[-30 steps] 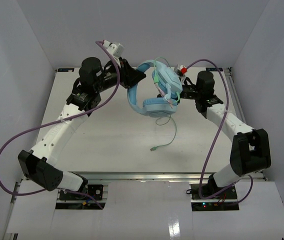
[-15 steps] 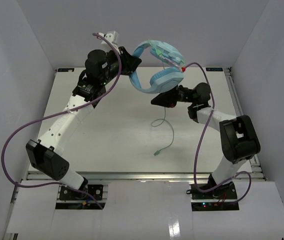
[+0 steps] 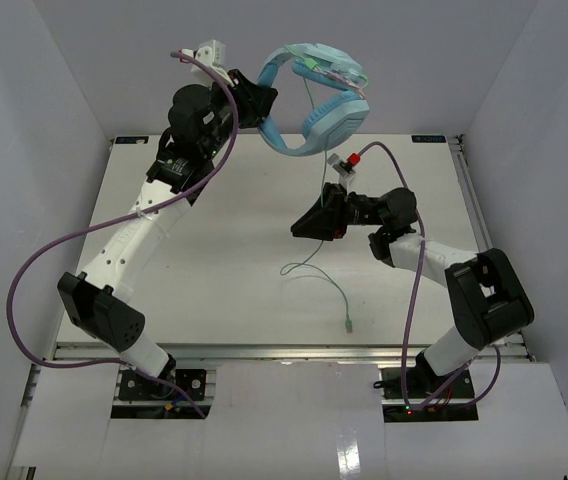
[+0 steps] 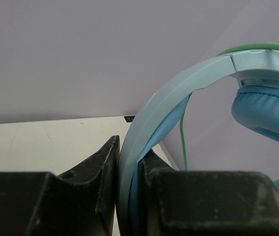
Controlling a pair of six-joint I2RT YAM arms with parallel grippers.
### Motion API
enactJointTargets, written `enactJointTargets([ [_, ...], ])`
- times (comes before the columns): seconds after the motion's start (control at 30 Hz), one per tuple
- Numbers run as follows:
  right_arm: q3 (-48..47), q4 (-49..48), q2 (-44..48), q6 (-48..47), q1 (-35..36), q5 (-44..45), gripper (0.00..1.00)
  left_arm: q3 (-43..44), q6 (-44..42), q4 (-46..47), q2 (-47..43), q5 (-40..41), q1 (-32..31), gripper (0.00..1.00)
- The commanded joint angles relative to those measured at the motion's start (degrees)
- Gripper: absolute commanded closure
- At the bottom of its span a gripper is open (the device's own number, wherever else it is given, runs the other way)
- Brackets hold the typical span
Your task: Wrap the headphones
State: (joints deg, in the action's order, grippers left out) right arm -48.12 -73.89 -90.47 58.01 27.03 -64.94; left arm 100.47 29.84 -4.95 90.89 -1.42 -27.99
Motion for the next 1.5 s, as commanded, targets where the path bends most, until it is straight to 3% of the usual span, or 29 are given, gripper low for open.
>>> enactJointTargets([
  [0.0,-0.80,-14.15,2.46,-0.65,0.14,1.44,0.68,2.72,4.45,4.46,-2.78,3.58,-0.14,1.00],
  [0.37,0.50,-19.83,7.00,1.42,1.09,3.69,0.65,3.57,8.36,7.95,-2.11,7.68,-0.14,1.00],
  [0.63,1.44,-10.46,11.34,-8.76,4.76,3.85,0.64,5.00,10.02,7.76,0.47,11.28,-0.14,1.00],
  [0.97,2.27,-4.43,13.42,-14.11,7.59,3.55,0.66,3.75,7.91,7.64,0.96,16.41,-0.14,1.00],
  [1.47,-6.79,-27.27,5.71,3.36,13.45,6.27,0.66,5.00,5.60,7.12,4.09,18.62,-0.14,1.00],
])
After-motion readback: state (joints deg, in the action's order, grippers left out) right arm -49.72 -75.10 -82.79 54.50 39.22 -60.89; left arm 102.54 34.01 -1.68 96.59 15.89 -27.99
